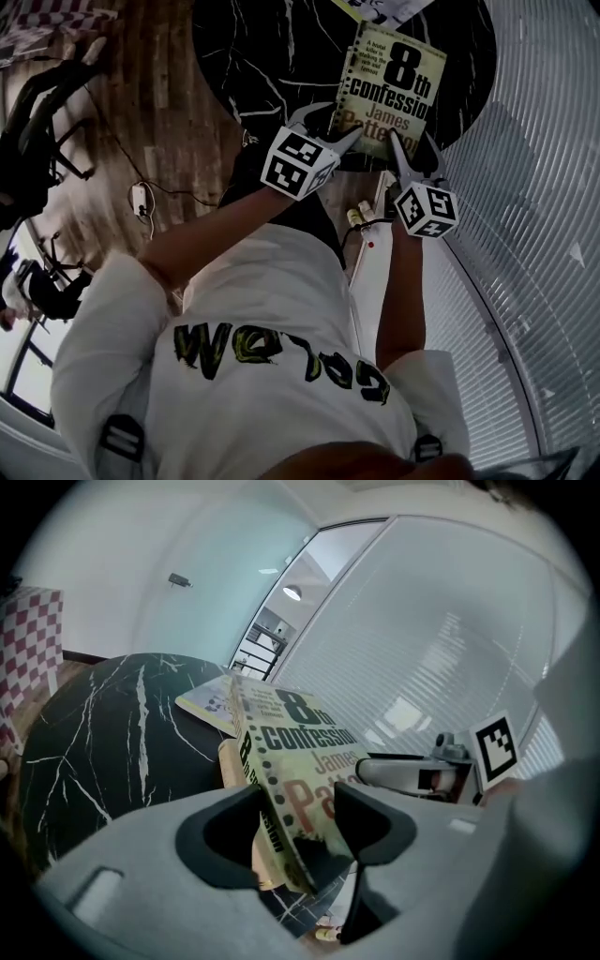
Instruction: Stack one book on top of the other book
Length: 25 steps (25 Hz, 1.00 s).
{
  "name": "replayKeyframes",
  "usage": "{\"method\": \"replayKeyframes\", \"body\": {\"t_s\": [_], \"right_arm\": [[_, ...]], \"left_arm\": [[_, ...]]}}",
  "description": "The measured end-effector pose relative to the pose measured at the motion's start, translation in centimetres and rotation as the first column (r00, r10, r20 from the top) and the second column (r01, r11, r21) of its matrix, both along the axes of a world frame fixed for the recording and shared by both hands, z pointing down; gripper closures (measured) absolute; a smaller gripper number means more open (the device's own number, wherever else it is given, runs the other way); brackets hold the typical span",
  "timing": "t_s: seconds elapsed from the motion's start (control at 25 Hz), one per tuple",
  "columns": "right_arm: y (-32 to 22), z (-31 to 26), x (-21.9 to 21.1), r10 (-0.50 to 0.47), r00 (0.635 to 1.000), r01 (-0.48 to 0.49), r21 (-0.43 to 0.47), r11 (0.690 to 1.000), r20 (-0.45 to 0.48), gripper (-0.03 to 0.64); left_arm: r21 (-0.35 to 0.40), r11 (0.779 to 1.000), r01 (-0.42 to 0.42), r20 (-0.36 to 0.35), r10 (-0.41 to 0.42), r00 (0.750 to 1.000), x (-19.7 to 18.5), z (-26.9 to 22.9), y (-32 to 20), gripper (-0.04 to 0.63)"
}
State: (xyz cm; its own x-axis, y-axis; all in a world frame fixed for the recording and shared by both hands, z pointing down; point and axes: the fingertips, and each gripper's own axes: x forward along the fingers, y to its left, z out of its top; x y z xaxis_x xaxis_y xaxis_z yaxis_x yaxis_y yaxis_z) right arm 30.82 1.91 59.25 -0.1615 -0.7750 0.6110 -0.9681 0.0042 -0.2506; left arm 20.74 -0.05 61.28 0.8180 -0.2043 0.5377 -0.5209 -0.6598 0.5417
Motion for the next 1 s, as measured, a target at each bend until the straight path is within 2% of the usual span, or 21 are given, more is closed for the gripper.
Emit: {"method": "replayKeyframes", "body": {"t_s": [0.2,0.52,0.8,1.0], "right_arm": [[0.1,3.0,0.9,0.004,1.0,-0.003,-0.019,1.0,0.025,0.348],[-0.2,4.6,1.2,-0.01,0.999,0.012,-0.05,0.999,0.049,0.351],[-0.4,7.3,1.7,-0.015,0.998,0.02,-0.074,0.997,0.067,0.351],[-0.2,8.2,1.9,-0.002,0.997,0.008,-0.079,0.997,0.074,0.35]], "left_arm": [[-0.013,1.0,0.006,0.016,-0.005,1.0,0.9,2.8,0.1,0.345],[-0.037,0.998,0.044,0.03,-0.043,0.999,1.2,4.2,0.3,0.345],[-0.042,0.995,0.089,0.073,-0.085,0.994,1.7,6.5,0.2,0.344],[-0.004,0.997,0.081,0.096,-0.08,0.992,1.9,7.0,0.1,0.345]]}}
